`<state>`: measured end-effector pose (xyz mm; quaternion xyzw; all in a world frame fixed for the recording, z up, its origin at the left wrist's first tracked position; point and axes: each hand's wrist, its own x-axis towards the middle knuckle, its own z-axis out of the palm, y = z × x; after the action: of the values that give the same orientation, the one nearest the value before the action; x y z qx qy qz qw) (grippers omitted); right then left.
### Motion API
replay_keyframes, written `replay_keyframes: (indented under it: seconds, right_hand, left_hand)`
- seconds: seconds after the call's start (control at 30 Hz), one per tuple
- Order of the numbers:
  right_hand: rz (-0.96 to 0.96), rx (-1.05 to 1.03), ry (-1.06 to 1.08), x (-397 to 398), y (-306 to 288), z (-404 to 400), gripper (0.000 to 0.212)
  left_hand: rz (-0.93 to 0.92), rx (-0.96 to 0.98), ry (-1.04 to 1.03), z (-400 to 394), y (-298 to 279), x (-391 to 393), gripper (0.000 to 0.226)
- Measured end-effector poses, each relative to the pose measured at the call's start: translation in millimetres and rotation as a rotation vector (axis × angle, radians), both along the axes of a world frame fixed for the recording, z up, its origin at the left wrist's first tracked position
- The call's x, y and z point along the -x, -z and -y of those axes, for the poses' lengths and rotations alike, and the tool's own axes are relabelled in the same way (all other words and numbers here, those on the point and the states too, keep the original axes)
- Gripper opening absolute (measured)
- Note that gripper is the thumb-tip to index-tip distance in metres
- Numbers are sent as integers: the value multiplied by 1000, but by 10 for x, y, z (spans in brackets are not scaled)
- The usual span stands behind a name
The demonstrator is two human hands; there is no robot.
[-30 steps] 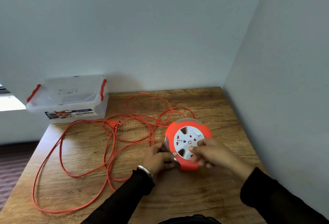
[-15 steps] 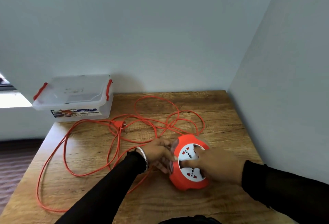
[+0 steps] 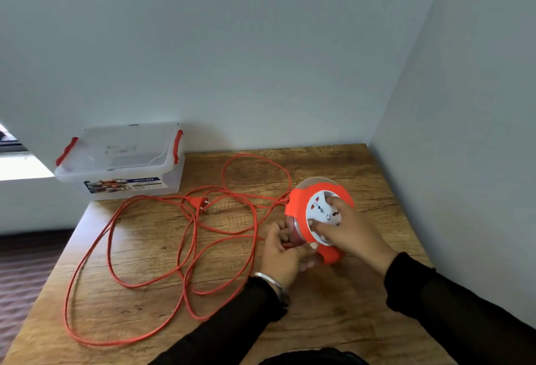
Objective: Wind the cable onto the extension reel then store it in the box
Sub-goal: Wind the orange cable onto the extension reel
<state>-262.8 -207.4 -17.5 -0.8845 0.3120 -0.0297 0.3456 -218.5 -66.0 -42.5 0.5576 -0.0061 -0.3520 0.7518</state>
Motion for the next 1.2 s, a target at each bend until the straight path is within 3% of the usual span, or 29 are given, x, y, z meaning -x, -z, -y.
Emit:
replay_keyframes:
  seconds: [0.1,0.23,0.37,0.43,0.47,0.53,0.63,0.73,0.83,0.93,1.0,1.07,1.1,1.13,1.2]
  right_hand:
    - [49,-330,137,-39,-29,29,73]
    - [2,-401,173,65,-137,157,70]
    - [59,-318,179,169,-395,354,72]
    - [80,-300,161,183,-557,399,70]
    - [92,-304,156,176,-637,417,68]
    - [119,-304,137,144,-803,441,63]
    - [179,-253,128,60,-1089,483,61]
    - [278,-175,125,-113,-1482,588,62]
    - [322,-31,55,-338,-2016,668,63]
    - [336,115,-14,-606,-2604,740,71]
    - [295,248,-77,-761,-3024,756,72]
    - [272,354,-118,-880,-3382,768,73]
    - [287,409,-124,-925,-3534,784,75]
    - [322,483,-116,-968,-3666,809,77]
    - [426,595,-72,-1013,-3891,856,80]
  left_hand:
    - [27,60,-59,82,65,140,43]
    - [310,29,20,-30,43,-7,33]
    - [708,-298,-167,-178,23,-411,54]
    - [891,-492,-94,-158,-12,-636,65]
    - [972,-555,-24,-119,-44,-739,64]
    - [1056,-618,84,-5,-175,-935,39]
    - [1029,-449,168,113,-537,-1145,5]
    - [1044,-238,157,209,-979,-1345,21]
    - [994,-146,38,324,-1574,-1567,18]
    - [1206,-390,28,388,-2226,-1863,11]
    - [1311,-730,278,408,-2673,-2010,10]
    - [1357,-894,398,393,-3082,-2057,9]
    - [1474,-870,262,391,-3276,-2070,10]
    - [1619,-773,-25,376,-3459,-2076,13]
    - [1763,-377,-562,330,-3731,-2060,14]
